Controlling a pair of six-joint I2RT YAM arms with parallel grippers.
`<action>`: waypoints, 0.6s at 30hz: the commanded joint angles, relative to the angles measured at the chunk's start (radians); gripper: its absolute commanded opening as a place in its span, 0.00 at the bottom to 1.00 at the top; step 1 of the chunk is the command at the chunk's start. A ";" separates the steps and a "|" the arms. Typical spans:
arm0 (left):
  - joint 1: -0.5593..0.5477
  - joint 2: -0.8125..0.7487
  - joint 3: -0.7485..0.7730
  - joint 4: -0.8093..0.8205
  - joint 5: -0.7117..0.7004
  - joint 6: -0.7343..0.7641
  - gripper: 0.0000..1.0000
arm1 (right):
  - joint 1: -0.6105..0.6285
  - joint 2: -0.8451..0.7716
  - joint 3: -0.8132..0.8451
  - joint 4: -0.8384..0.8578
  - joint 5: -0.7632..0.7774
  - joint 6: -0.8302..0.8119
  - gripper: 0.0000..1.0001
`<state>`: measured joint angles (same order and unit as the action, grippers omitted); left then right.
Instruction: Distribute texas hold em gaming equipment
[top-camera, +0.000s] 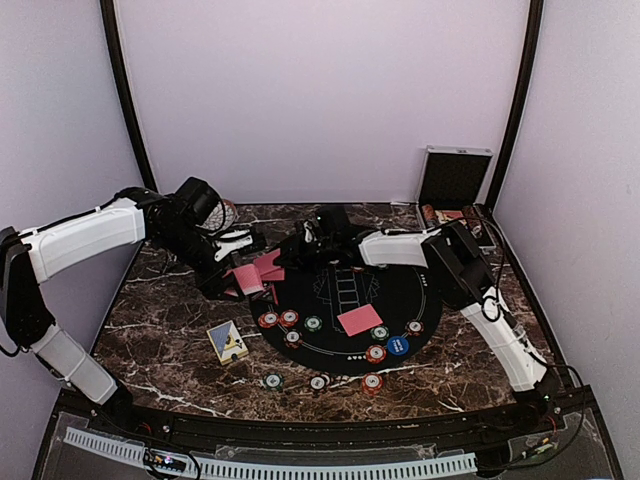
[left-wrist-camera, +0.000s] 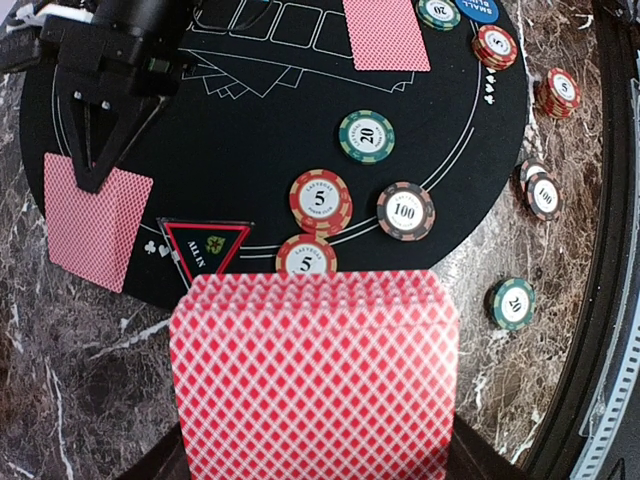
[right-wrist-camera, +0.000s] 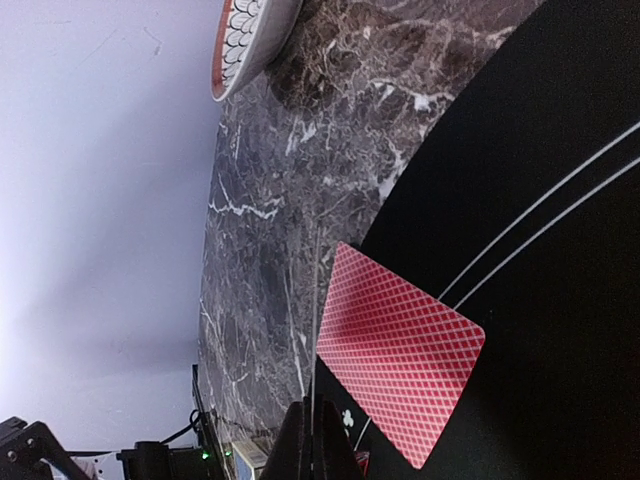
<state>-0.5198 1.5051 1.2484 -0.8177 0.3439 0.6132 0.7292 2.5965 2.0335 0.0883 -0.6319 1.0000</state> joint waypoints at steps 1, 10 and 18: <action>0.006 -0.050 -0.017 -0.014 0.029 -0.001 0.00 | 0.019 0.046 0.074 -0.034 0.040 0.010 0.04; 0.006 -0.050 -0.014 -0.014 0.039 -0.003 0.00 | 0.023 -0.060 -0.015 -0.130 0.130 -0.102 0.45; 0.006 -0.044 -0.005 -0.015 0.047 -0.012 0.00 | 0.015 -0.233 -0.124 -0.185 0.169 -0.180 0.55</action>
<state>-0.5198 1.5032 1.2407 -0.8177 0.3592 0.6121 0.7517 2.5004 1.9743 -0.0837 -0.4965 0.8768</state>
